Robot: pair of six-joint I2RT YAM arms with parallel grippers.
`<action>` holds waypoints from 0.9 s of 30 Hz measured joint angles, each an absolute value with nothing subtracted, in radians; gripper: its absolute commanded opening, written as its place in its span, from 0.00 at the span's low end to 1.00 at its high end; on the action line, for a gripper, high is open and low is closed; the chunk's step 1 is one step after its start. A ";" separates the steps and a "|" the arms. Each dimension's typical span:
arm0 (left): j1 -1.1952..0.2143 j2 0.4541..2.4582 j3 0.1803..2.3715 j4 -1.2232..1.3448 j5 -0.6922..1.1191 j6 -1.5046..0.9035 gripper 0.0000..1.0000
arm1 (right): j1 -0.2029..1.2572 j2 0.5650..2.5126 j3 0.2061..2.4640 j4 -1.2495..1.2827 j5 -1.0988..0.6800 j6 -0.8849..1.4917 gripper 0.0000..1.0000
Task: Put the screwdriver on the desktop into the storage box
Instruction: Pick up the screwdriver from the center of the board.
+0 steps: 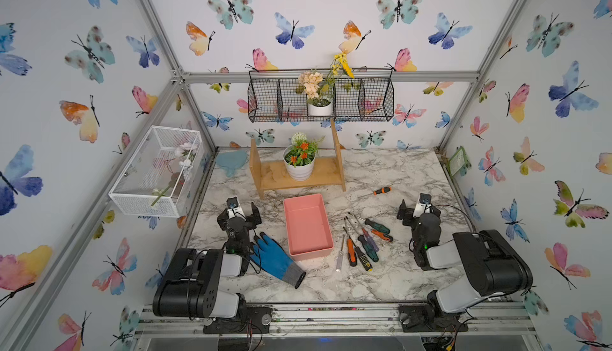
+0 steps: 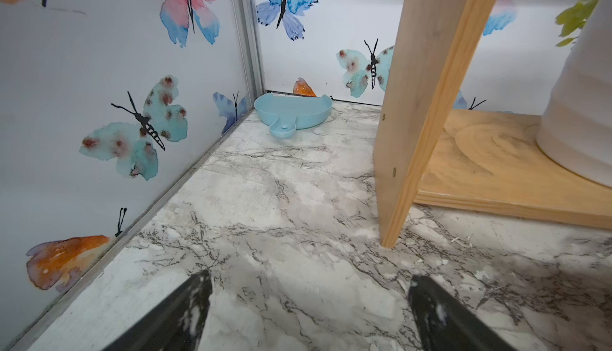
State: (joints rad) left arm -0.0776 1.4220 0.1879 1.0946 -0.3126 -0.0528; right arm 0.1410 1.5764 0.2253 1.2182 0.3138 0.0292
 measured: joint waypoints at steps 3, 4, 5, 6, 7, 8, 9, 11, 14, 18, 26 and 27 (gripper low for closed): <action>-0.078 1.422 0.188 1.095 -0.313 -0.053 0.99 | 0.141 1.576 0.225 1.218 0.314 0.029 0.98; -0.078 1.422 0.188 1.095 -0.313 -0.053 0.99 | 0.141 1.576 0.225 1.218 0.314 0.029 0.98; -0.078 1.422 0.188 1.095 -0.313 -0.053 0.99 | 0.141 1.576 0.225 1.218 0.314 0.029 0.98; -0.078 1.422 0.188 1.095 -0.313 -0.053 0.99 | 0.141 1.576 0.225 1.218 0.314 0.029 0.98; -0.078 1.422 0.188 1.095 -0.313 -0.053 0.99 | 0.141 1.576 0.225 1.218 0.314 0.029 0.98; -0.078 1.422 0.188 1.095 -0.313 -0.053 0.99 | 0.141 1.576 0.225 1.218 0.314 0.029 0.98; -0.078 1.422 0.188 1.095 -0.313 -0.053 0.99 | 0.141 1.576 0.225 1.218 0.314 0.029 0.98; -0.078 1.422 0.188 1.095 -0.313 -0.053 0.99 | 0.141 1.576 0.225 1.218 0.314 0.029 0.98; -0.078 1.422 0.188 1.095 -0.313 -0.053 0.99 | 0.141 1.576 0.225 1.219 0.314 0.029 0.98; -0.078 1.421 0.188 1.095 -0.313 -0.053 1.00 | 0.141 1.575 0.224 1.222 0.312 0.025 0.98; -0.078 1.234 0.247 0.903 -0.318 -0.078 0.99 | 0.142 1.320 0.292 0.986 0.271 0.036 0.98; -0.078 1.204 0.262 0.871 -0.322 -0.089 0.99 | 0.143 1.293 0.337 0.919 0.283 0.071 0.98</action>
State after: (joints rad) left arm -0.0776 1.2037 0.2619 0.8711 -0.3222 -0.0891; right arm 0.1429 1.2926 0.3370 0.9192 0.2829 0.0708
